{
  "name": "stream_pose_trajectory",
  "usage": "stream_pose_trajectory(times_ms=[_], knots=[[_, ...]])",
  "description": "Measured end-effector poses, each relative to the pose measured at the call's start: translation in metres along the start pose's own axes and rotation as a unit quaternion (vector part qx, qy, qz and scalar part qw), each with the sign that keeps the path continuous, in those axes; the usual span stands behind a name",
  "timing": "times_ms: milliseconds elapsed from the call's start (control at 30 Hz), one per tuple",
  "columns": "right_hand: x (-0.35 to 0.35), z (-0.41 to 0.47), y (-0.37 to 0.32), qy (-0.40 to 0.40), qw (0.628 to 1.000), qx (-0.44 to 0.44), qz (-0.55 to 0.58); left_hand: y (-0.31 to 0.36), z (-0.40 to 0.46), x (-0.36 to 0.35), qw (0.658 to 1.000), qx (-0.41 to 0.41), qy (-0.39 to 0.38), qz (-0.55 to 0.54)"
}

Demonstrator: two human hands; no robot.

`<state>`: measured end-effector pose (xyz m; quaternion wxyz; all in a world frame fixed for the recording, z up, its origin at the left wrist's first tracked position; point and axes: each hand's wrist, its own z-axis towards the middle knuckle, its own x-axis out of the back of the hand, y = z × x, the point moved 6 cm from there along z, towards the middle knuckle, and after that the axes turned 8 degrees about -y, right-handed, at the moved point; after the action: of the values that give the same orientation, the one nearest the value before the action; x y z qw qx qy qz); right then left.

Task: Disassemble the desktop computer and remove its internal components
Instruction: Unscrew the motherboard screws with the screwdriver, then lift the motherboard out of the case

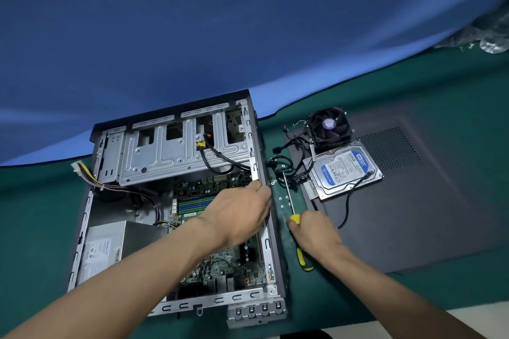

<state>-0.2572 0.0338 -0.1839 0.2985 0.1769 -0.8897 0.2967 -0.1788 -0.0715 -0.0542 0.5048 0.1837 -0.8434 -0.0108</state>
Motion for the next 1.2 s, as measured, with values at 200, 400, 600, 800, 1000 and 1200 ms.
stream_pose_trajectory(times_ms=[200, 400, 600, 800, 1000, 1200], knots=[[0.014, -0.004, -0.011, -0.003, 0.996, -0.014, -0.092, -0.005, -0.001, 0.005, 1.0, -0.02, 0.011, -0.009], [0.075, -0.041, -0.047, 0.161, 0.98, 0.092, 0.074, -0.051, -0.025, -0.009, 0.996, 0.075, 0.038, -0.039], [0.085, -0.06, -0.134, 0.197, 0.946, 0.218, 0.136, -0.121, -0.06, -0.038, 0.977, 0.199, 0.011, -0.07], [0.039, -0.031, -0.183, 0.129, 0.975, 0.177, 0.046, -0.157, -0.075, -0.052, 0.984, 0.172, -0.048, -0.028], [-0.005, 0.006, -0.18, 0.032, 0.99, 0.07, -0.122, -0.165, -0.069, -0.078, 0.973, 0.164, -0.157, 0.047], [-0.019, 0.015, -0.175, 0.012, 0.979, 0.034, -0.199, -0.171, -0.064, -0.083, 0.967, 0.166, -0.192, 0.034]])
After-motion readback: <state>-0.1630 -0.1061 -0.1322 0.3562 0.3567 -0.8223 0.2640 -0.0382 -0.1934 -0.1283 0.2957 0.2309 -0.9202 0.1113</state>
